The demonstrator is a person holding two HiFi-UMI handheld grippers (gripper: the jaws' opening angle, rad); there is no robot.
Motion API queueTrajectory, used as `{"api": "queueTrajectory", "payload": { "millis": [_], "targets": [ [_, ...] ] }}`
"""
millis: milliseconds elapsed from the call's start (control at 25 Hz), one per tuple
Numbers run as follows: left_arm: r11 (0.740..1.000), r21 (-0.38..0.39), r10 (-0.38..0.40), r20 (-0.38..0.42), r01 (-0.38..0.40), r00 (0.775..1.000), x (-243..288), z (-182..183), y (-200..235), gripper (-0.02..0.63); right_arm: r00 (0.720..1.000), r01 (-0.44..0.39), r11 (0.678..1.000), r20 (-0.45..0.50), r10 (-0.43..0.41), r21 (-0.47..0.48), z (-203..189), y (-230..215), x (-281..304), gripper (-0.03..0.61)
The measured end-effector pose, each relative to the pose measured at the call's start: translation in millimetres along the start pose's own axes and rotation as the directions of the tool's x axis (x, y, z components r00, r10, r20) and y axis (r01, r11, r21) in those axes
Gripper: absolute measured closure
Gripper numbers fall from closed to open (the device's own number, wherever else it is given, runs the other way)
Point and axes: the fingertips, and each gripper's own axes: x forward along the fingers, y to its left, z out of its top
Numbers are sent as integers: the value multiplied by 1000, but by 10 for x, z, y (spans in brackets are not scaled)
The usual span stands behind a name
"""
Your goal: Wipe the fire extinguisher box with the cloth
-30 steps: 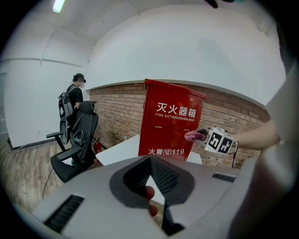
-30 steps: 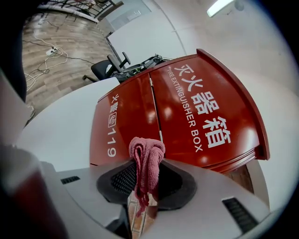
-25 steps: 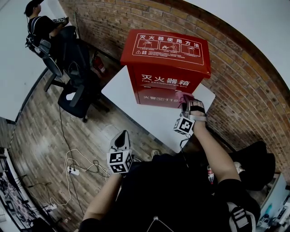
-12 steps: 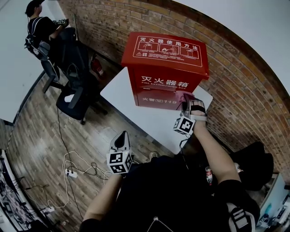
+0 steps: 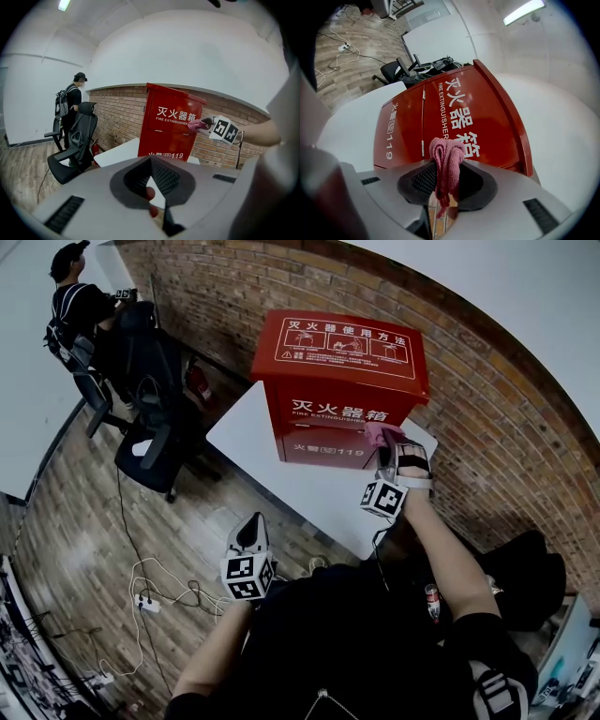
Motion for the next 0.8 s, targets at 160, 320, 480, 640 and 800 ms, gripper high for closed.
{"api": "queueTrajectory", "payload": {
  "millis": [160, 320, 480, 640, 800],
  "targets": [
    [1000, 1, -7, 1, 7, 1000, -22, -4, 18, 586, 1000, 29, 1000, 1, -29, 4, 16, -122, -44, 468],
    [1000, 8, -16, -2, 16, 1000, -41, 4, 36, 586, 998, 57, 998, 3, -57, 6, 43, -281, -97, 468],
    [999, 17, -27, -4, 27, 1000, -54, 31, 29, 586, 997, 74, 997, -3, -74, 11, 38, -380, -131, 468],
    [999, 29, -41, -6, 41, 999, -54, 57, 8, 586, 996, 95, 995, -3, -95, 13, 59, -513, -167, 468],
    [998, 38, -54, -5, 54, 999, -69, 93, -5, 586, 993, 117, 993, 0, -117, 5, 85, -649, -211, 468]
  ]
}}
